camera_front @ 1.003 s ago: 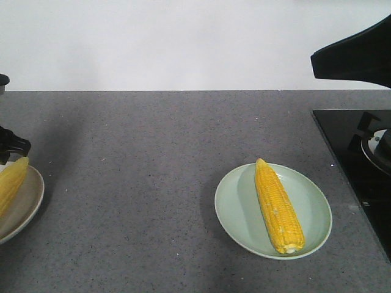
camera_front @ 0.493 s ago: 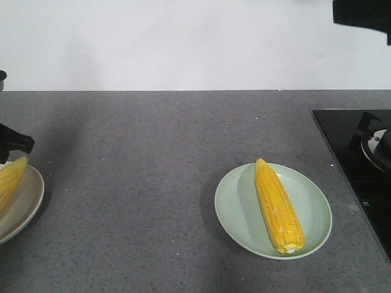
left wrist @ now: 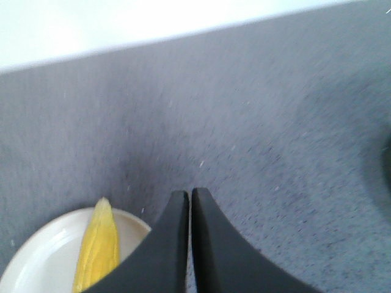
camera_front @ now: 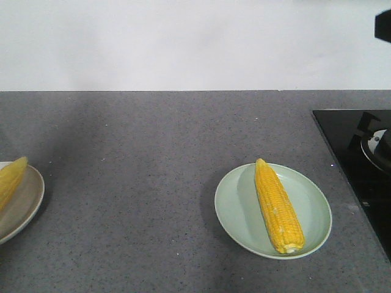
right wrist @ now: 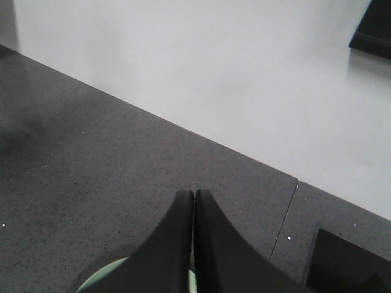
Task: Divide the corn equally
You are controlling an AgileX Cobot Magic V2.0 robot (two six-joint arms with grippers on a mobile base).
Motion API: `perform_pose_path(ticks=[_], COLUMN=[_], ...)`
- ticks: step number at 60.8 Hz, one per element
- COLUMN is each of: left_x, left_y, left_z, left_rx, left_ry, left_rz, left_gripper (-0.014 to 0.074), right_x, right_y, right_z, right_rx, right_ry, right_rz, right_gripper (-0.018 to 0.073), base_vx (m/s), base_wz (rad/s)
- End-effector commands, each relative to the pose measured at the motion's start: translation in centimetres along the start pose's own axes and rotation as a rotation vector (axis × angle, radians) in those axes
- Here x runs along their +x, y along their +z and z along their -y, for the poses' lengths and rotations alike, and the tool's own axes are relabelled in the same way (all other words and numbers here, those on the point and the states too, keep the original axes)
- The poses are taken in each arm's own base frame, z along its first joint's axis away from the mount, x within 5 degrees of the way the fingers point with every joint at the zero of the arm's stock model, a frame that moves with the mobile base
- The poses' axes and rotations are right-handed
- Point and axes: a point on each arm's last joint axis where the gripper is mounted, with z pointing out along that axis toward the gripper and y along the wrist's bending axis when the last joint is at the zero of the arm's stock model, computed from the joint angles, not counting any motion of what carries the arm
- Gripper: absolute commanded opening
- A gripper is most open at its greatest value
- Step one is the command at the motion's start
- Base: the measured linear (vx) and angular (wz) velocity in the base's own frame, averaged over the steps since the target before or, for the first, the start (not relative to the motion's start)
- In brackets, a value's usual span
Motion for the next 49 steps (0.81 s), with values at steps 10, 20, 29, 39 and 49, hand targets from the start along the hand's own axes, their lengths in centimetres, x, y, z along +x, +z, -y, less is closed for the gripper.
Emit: perform_pose_path(ticks=[10, 20, 29, 39, 49], left_x=[1.9, 7.5, 12.4, 14.5, 14.2], left_y=[-5.2, -3.3, -1.0, -0.3, -0.4], left_z=[1.7, 2.1, 1.8, 1.5, 1.3], left_rx=[0.050, 0.074, 0.047, 0.008, -0.016], left_ry=[0.059, 0.014, -0.024, -0.067, -0.072], left_rz=[0.273, 0.298, 0.323, 0.386, 0.425], left_gripper=[-0.0008, -0.0008, -0.0008, -0.0008, -0.0008], right_x=[6.3, 10.9, 13.9, 15.1, 15.2], right_y=[-1.8, -2.5, -2.8, -3.2, -3.3], right_z=[-0.9, -1.9, -2.6, -3.0, -3.1], right_rx=[0.111, 0.125, 0.128, 0.127, 0.118], right_ry=[0.003, 0.003, 0.020, 0.016, 0.019], right_rz=[0.063, 0.013, -0.002, 0.000, -0.006], right_gripper=[-0.0004, -0.0004, -0.0004, -0.0004, -0.0004], base_vx=[0.00, 0.00, 0.00, 0.00, 0.00], base_wz=[0.00, 0.00, 0.00, 0.00, 0.00])
